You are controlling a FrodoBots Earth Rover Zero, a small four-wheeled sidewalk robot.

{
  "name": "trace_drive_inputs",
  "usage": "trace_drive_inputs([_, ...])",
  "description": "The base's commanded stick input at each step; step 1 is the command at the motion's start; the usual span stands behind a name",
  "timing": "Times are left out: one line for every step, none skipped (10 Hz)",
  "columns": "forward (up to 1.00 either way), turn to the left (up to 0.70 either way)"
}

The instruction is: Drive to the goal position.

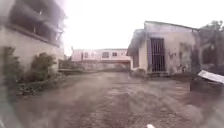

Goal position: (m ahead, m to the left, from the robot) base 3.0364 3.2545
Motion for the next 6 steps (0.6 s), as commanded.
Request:
trace_drive_inputs([1.0,-0.01])
trace_drive_inputs([1.0,-0.01])
trace_drive_inputs([1.0,-0.01])
trace_drive_inputs([1.0,-0.01])
trace_drive_inputs([1.0,-0.01])
trace_drive_inputs([1.0,-0.01])
